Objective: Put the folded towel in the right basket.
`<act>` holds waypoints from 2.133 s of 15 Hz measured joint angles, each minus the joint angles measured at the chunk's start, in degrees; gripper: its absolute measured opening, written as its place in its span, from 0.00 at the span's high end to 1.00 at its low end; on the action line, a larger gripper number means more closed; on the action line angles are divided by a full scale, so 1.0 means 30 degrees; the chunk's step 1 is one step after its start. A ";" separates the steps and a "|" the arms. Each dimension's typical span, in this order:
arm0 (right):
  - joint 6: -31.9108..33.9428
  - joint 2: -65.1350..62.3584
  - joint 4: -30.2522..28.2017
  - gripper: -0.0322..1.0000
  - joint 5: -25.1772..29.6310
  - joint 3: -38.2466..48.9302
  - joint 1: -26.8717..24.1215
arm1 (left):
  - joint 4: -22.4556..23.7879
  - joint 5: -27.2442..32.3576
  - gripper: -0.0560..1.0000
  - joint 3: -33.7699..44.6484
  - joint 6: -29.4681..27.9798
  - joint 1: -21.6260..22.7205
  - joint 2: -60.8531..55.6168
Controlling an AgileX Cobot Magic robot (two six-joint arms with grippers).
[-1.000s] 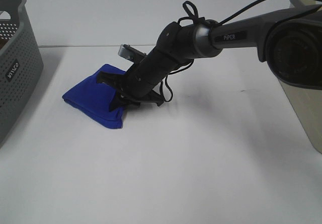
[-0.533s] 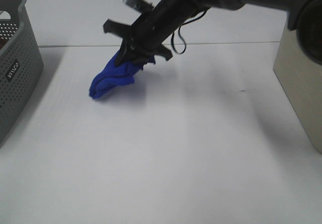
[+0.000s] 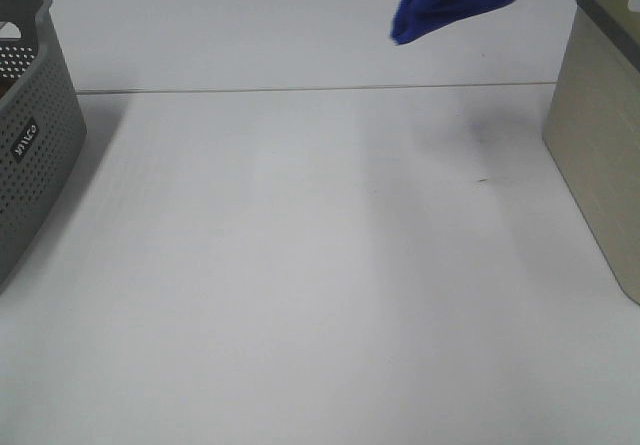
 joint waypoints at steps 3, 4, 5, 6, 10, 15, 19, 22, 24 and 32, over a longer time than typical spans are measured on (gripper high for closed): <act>0.0000 -0.1776 -0.0898 0.88 0.0076 0.0000 -0.3667 | 0.0000 0.0000 0.01 0.0000 0.0000 0.0000 0.0000; 0.0000 -0.2082 -0.1165 0.88 0.0095 0.0000 -0.4679 | 0.0000 0.0000 0.01 0.0000 0.0000 0.0000 0.0000; 0.0000 -0.2177 -0.1623 0.88 0.0134 0.0000 -0.5577 | 0.0000 0.0000 0.01 0.0000 0.0000 0.0000 0.0000; 0.0000 -0.2177 -0.2426 0.88 0.0191 0.0134 -0.6131 | 0.0000 0.0000 0.01 0.0000 0.0000 0.0000 0.0000; 0.0095 -0.2120 -0.6417 0.88 0.0306 0.2655 -0.6646 | 0.0000 0.0000 0.01 0.0000 0.0000 0.0000 0.0000; 0.0936 -0.1490 -0.6761 0.19 0.0344 0.3610 -0.6608 | 0.0000 0.0000 0.01 0.0000 0.0000 0.0000 0.0000; 0.1451 -0.1547 -0.6188 0.02 0.0344 0.3610 -0.6474 | 0.0000 0.0000 0.01 0.0000 0.0000 0.0000 0.0000; 0.1814 -0.2540 -0.6073 0.02 0.0210 0.3610 -0.4393 | 0.0000 0.0000 0.01 0.0000 0.0000 0.0000 0.0000; 0.2082 -0.3438 -0.6455 0.01 0.0248 0.3610 -0.2406 | 0.0000 0.0000 0.01 0.0000 0.0000 0.0000 0.0000; 0.2158 -1.0542 -0.7047 0.01 0.0248 0.7410 0.0516 | 0.0000 0.0000 0.01 0.0000 0.0000 0.0000 0.0000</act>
